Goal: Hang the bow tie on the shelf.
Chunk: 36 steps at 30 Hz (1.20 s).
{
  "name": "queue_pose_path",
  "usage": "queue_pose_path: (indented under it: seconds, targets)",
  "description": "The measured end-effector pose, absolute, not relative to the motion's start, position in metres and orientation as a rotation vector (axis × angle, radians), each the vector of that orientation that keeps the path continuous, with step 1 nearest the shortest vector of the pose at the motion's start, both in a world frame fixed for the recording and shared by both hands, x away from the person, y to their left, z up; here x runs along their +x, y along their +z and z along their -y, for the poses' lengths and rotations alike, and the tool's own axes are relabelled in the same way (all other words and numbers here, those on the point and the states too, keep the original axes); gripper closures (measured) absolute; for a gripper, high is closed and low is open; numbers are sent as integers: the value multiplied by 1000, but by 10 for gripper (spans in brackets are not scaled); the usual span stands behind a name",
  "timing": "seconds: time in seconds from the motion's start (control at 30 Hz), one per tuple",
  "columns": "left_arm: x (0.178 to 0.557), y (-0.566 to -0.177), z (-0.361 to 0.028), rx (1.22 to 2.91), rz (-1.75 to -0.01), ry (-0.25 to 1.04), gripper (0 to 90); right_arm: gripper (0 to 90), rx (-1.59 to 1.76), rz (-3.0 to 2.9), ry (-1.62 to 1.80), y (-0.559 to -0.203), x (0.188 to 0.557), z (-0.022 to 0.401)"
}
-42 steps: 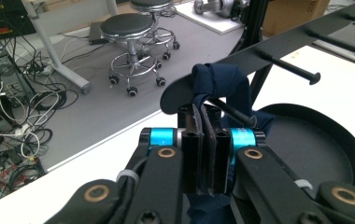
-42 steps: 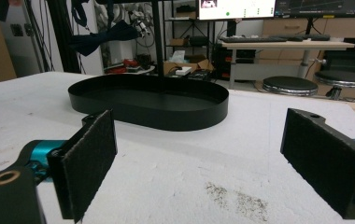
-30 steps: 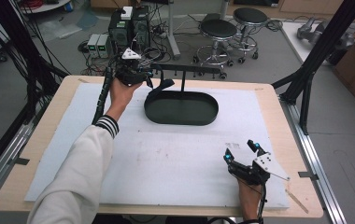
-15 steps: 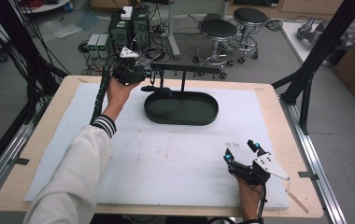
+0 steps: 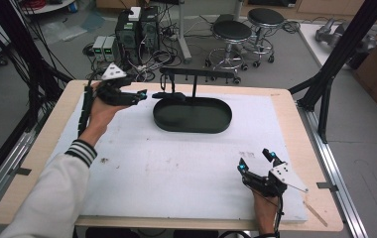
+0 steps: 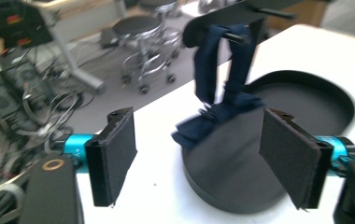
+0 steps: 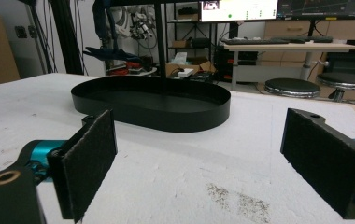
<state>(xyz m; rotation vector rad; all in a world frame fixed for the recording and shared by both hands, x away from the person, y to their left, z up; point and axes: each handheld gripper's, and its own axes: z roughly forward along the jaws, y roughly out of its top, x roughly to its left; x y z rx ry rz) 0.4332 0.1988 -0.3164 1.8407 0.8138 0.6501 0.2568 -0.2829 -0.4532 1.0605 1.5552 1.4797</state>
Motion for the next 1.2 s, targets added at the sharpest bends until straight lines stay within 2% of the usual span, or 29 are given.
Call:
queue_pose_path:
  seconds: [0.4, 0.53, 0.93, 1.07, 1.2]
  targets:
    - [337, -361, -266, 1672, -689, 682, 221, 97, 1048, -1552, 1463, -453, 256, 281]
    - [316, -381, -286, 1645, -685, 669, 211, 97, 1061, -1548, 1459, -453, 256, 281]
    - [281, -433, -312, 1527, -709, 659, 216, 97, 1063, -1536, 1451, -453, 255, 280]
    - [278, -441, -314, 1474, -715, 696, 215, 97, 1061, -1531, 1450, -453, 255, 281]
    - [281, -449, -314, 1463, -722, 665, 210, 98, 1064, -1533, 1450, -453, 255, 280]
